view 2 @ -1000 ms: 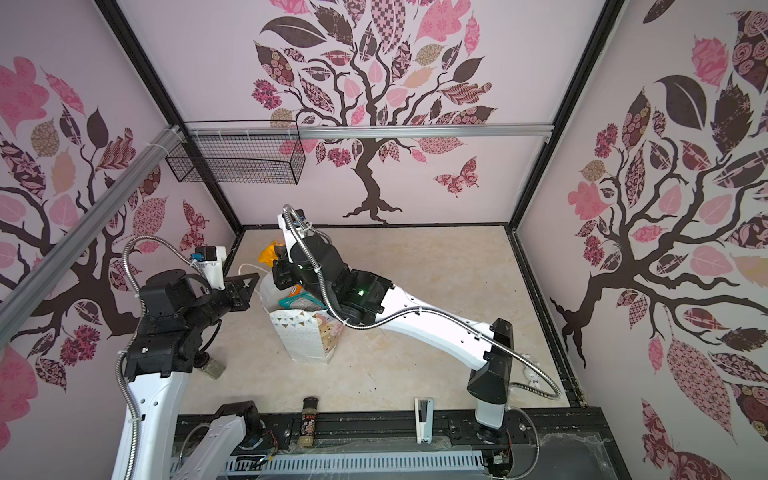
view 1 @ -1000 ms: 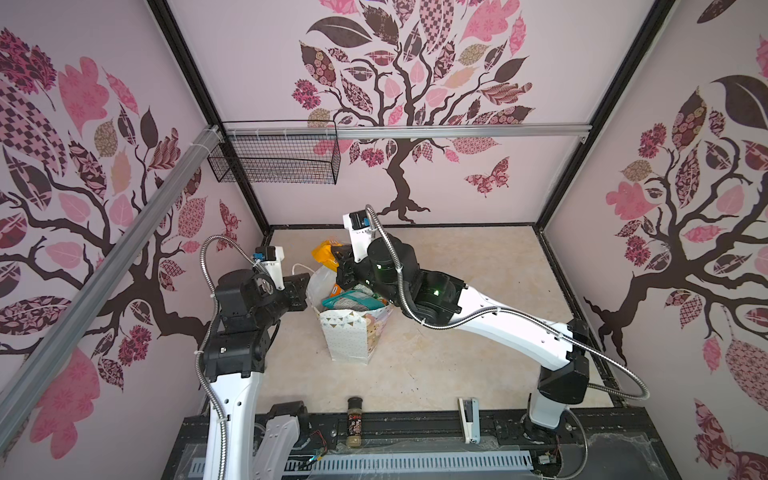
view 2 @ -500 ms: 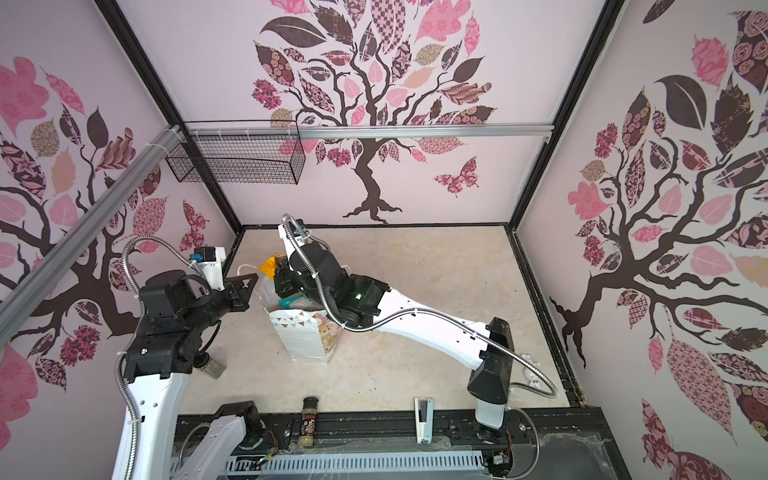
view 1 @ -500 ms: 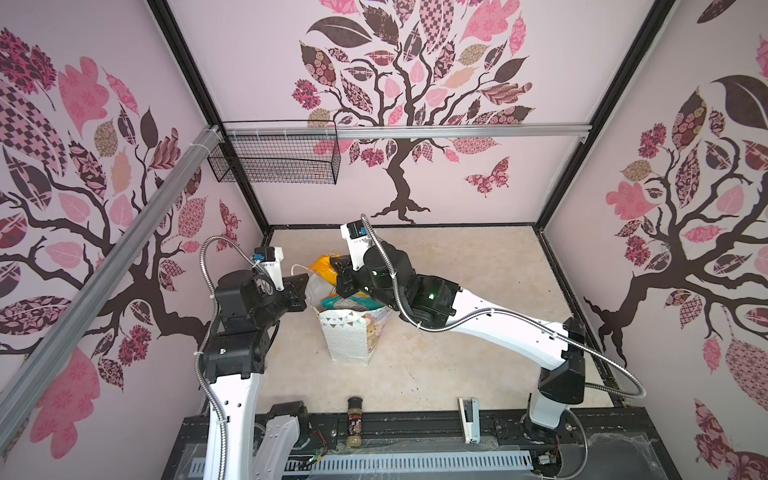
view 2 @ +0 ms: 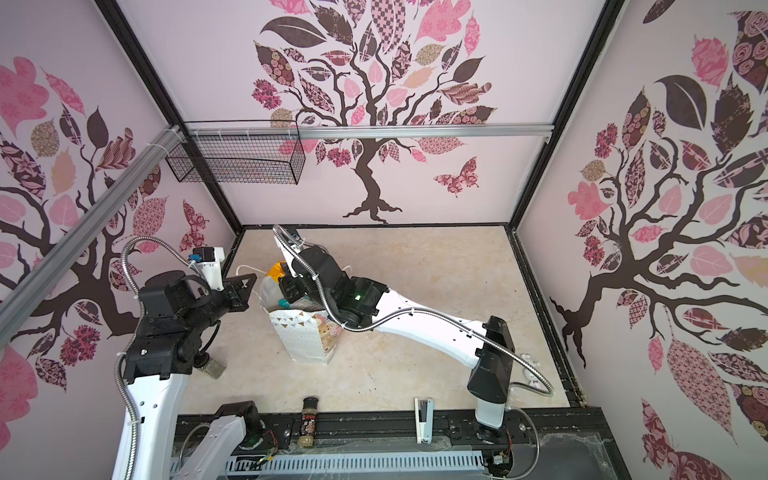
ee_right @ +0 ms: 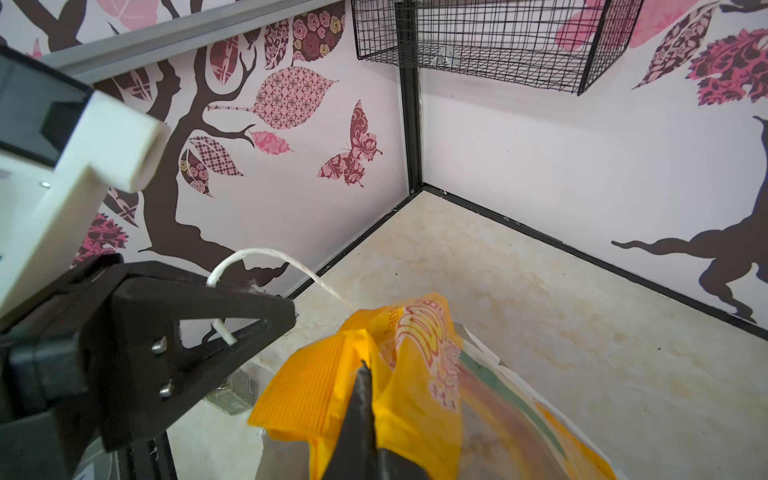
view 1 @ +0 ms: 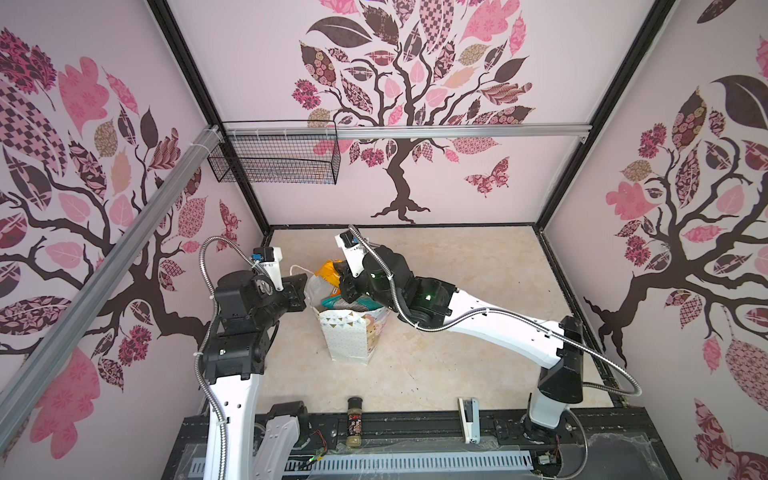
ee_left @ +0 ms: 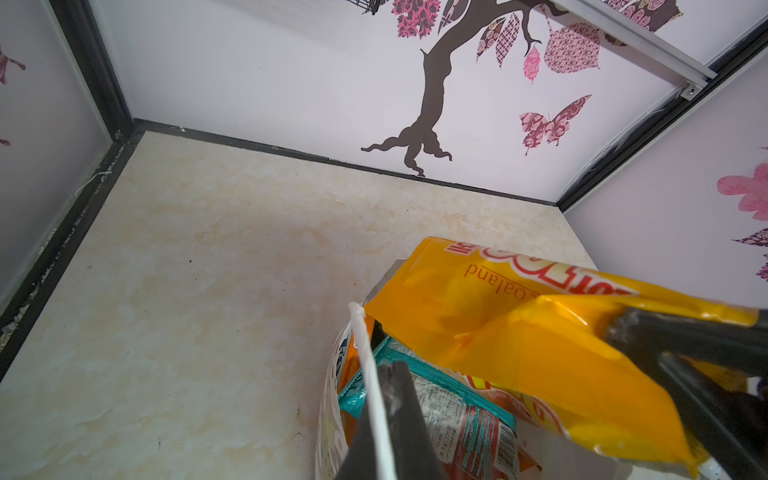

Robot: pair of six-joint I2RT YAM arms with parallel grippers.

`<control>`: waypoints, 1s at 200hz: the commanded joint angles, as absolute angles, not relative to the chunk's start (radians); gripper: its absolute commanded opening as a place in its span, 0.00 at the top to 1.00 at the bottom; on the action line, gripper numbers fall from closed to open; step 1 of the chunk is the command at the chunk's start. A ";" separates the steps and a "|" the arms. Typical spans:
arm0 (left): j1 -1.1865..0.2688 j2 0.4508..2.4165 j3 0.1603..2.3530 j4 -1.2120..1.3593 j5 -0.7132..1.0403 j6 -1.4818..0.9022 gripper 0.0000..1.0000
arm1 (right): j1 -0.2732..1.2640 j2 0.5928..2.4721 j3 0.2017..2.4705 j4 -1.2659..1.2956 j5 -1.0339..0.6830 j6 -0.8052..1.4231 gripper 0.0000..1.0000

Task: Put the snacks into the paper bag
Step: 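Lower the yellow packet into the bag and open the right gripper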

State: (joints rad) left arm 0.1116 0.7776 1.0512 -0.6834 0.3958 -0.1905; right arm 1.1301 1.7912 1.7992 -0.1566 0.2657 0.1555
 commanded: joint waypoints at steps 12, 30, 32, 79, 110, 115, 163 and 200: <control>0.116 0.765 1.043 -0.649 0.393 -0.188 1.00 | 1.126 1.724 1.815 -0.095 0.254 0.048 1.00; 0.117 0.766 1.045 -0.649 0.393 -0.187 1.00 | 1.126 1.715 1.794 -0.089 0.257 0.017 1.00; 0.117 0.766 1.045 -0.649 0.393 -0.187 1.00 | 1.126 1.715 1.791 -0.089 0.259 0.014 1.00; 0.116 0.766 1.045 -0.648 0.392 -0.189 1.00 | 1.127 1.710 1.769 -0.096 0.258 -0.048 1.00; 0.117 0.767 1.045 -0.649 0.393 -0.187 1.00 | 1.127 1.691 1.725 -0.086 0.243 -0.077 1.00; 0.116 0.767 1.045 -0.650 0.393 -0.187 1.00 | 1.126 1.689 1.720 -0.085 0.243 -0.084 1.00; 0.117 0.769 1.044 -0.647 0.406 -0.187 1.00 | 1.126 1.700 1.716 -0.110 0.242 -0.111 0.98; 0.116 0.772 1.043 -0.645 0.423 -0.184 1.00 | 1.128 1.721 1.778 -0.185 0.208 -0.125 0.85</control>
State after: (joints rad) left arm 0.1116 0.7788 1.0512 -0.6849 0.3985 -0.1905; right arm 1.1301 1.7603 1.6970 -0.1566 0.2245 -0.0872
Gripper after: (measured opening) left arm 0.050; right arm 0.111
